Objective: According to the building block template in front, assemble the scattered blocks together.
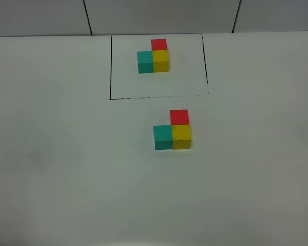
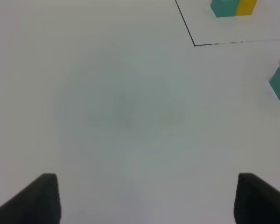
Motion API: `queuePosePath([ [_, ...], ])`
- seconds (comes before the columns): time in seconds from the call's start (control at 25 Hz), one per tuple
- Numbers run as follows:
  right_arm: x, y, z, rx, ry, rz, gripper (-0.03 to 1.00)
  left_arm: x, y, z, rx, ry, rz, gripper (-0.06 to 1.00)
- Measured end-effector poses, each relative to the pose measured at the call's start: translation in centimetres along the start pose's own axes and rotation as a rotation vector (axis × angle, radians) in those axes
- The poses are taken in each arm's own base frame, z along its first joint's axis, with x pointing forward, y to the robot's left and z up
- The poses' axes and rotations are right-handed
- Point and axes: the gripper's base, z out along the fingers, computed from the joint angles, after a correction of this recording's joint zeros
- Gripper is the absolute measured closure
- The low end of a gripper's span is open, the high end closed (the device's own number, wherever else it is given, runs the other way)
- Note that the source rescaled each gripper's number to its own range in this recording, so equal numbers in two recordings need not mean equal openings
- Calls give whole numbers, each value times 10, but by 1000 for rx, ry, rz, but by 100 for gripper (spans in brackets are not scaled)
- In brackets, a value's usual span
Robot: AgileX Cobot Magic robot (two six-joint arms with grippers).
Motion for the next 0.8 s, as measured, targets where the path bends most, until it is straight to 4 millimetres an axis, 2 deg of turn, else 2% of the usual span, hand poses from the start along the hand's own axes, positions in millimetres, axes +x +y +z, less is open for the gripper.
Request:
queuePosePath([
  [0.8, 0, 1, 0, -10, 1, -38, 25, 0, 0, 0, 0, 0, 0, 14],
])
